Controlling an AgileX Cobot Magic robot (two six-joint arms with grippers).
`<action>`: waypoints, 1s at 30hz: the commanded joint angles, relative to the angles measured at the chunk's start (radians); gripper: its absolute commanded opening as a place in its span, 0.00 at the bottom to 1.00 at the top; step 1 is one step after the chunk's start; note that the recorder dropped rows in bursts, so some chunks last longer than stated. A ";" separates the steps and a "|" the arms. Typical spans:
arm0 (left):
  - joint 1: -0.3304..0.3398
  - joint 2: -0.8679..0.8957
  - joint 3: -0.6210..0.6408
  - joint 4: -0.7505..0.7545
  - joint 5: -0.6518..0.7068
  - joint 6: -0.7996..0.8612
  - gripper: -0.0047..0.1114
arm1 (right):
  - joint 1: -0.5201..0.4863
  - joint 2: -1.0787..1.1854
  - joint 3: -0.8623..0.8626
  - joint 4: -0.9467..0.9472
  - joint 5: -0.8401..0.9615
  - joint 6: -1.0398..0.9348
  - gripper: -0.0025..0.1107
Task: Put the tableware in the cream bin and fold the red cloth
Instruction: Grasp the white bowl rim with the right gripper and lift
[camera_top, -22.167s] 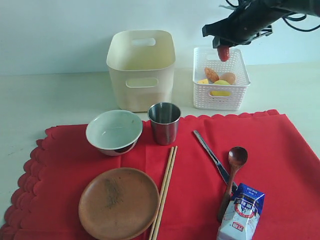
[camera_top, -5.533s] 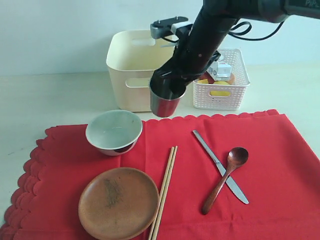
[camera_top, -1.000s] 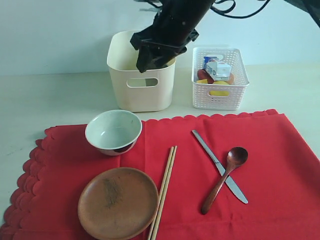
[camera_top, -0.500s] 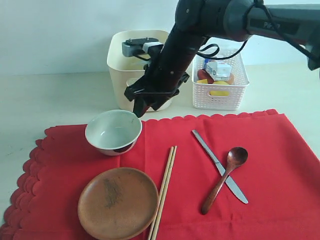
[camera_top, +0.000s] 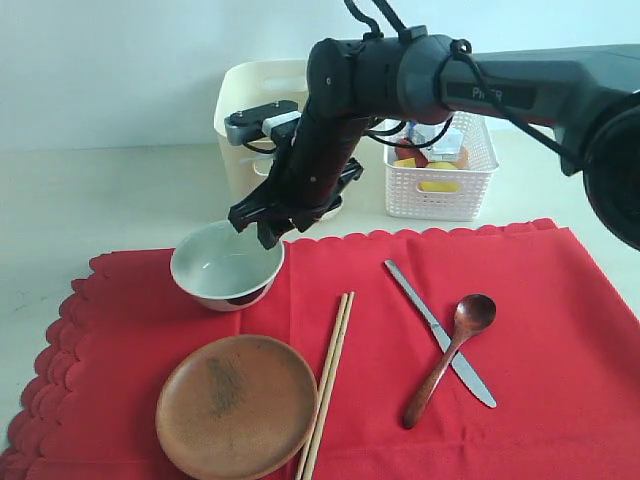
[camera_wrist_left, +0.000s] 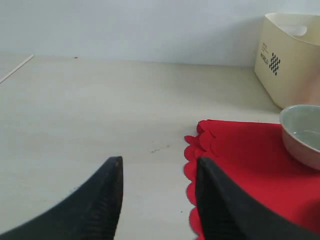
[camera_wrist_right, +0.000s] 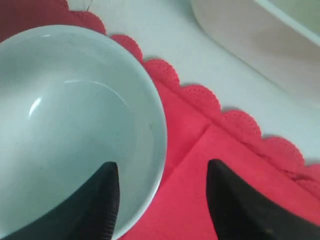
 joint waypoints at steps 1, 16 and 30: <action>0.003 -0.006 0.002 0.001 -0.006 -0.005 0.43 | 0.002 0.031 0.001 0.049 -0.023 0.009 0.47; 0.003 -0.006 0.002 0.001 -0.006 -0.005 0.43 | 0.002 0.081 0.001 0.070 -0.025 0.009 0.02; 0.003 -0.006 0.002 0.001 -0.006 -0.005 0.43 | 0.002 -0.094 0.001 0.070 0.023 -0.020 0.02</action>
